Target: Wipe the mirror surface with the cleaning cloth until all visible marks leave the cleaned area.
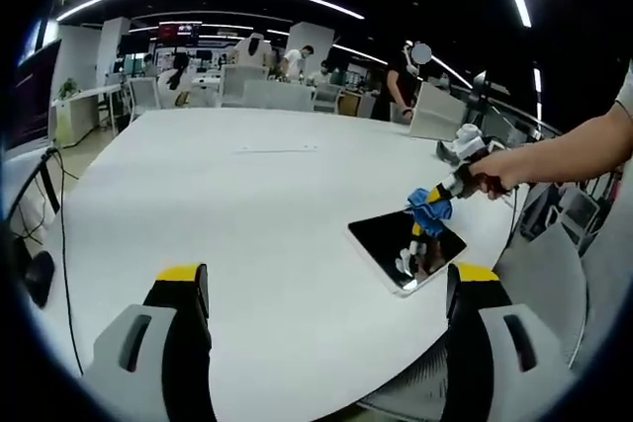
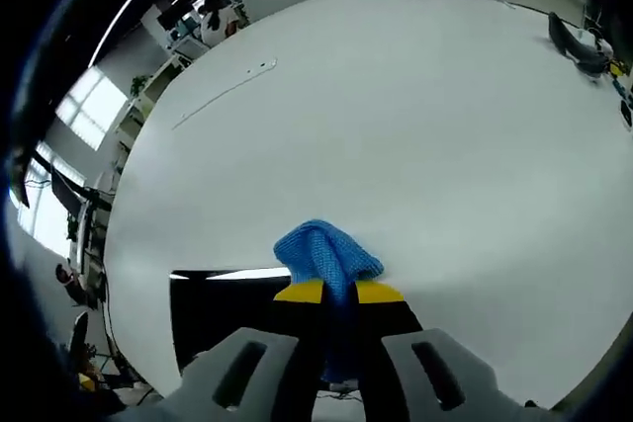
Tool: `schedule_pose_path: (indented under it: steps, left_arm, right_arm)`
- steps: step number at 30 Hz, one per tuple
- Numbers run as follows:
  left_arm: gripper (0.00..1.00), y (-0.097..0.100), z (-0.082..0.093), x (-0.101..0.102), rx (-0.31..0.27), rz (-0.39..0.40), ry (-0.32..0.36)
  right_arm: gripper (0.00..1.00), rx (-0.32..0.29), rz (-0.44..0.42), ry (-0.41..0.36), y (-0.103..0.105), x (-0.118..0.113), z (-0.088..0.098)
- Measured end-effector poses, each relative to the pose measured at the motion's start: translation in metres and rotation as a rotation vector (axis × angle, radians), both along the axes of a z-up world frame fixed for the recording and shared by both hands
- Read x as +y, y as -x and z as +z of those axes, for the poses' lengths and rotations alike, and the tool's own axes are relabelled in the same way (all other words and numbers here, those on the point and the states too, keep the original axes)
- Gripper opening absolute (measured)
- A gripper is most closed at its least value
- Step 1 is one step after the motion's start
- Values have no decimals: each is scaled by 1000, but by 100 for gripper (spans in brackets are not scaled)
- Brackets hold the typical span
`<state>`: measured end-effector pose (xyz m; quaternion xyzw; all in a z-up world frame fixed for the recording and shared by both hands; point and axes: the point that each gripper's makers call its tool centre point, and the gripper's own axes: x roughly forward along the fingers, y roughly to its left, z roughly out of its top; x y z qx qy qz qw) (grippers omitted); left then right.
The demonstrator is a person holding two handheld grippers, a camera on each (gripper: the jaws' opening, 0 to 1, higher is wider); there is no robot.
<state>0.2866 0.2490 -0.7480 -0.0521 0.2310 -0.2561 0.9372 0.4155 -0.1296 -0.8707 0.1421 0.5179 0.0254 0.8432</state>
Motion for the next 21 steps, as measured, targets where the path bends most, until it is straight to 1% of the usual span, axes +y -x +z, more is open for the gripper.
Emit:
schedule_pose_path:
  steps: [3, 9, 12, 13, 14, 15, 16, 18, 21]
  left_arm:
    - [99, 1, -1, 0, 4, 2, -1]
    - [99, 4, -5, 0, 7, -5, -2]
    - [99, 5, -7, 0, 5, -8, -12]
    - [99, 6, -8, 0, 4, -14, -25]
    - [99, 5, -10, 3, -12, -22, -74]
    - [99, 4, -11, 3, -24, -29, -97]
    - [99, 4, -9, 1, -33, -22, -87]
    - [99, 4, -7, -1, -31, -32, -69]
    - [99, 2, -4, -1, -49, -29, -70]
  right_arm:
    - [4, -3, 5, 11, 1, 2, -1]
    - [4, -9, 44, 44, 3, 7, 1]
    - [4, -12, 49, 58, 4, 10, 3]
    - [4, -11, 52, 54, 4, 11, 3]
    - [4, -9, 54, 50, 5, 13, 3]
    - [4, -6, 54, 45, 5, 15, 2]
    - [4, -6, 55, 45, 5, 18, 2]
    - [4, -4, 53, 31, 6, 24, 3]
    - [4, -4, 66, 43, 8, 30, 4]
